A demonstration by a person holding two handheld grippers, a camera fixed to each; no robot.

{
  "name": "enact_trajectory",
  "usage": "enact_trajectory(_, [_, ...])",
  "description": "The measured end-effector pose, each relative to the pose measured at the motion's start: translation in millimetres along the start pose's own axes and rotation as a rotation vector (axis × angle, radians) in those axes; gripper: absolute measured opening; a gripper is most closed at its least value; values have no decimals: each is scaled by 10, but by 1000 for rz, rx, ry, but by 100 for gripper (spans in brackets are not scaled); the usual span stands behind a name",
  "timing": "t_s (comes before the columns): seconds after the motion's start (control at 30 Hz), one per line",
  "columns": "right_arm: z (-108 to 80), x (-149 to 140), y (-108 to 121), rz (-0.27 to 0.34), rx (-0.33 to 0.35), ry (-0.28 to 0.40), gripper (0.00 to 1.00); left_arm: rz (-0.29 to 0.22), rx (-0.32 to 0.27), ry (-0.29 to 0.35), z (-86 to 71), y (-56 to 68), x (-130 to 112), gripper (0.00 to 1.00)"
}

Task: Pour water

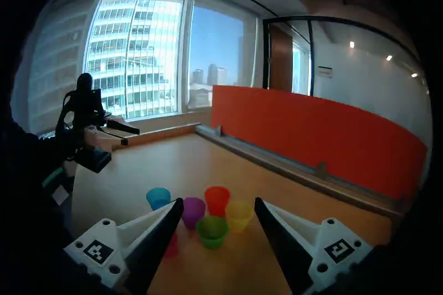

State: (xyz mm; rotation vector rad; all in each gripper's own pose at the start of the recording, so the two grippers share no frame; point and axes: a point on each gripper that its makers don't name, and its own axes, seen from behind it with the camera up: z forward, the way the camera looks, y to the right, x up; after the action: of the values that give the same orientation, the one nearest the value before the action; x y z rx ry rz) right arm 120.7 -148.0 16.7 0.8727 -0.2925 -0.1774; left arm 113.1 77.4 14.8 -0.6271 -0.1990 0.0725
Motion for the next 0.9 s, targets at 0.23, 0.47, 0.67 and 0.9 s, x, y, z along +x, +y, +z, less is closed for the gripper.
enact_trajectory(0.23, [55,-153,20,-3,0,-29,99,16,-8,-32,70,63,-195,87])
enact_trajectory(0.47, [90,-264,47,1,-1,-49,99,10,-28,-64,113,131,-417,87])
enact_trajectory(0.67, [113,-304,57,-3,0,-59,99,15,-39,-109,179,182,-670,87])
enact_trajectory(0.9, [125,-338,62,-11,1,-67,100,33,-45,-166,275,241,-952,87])
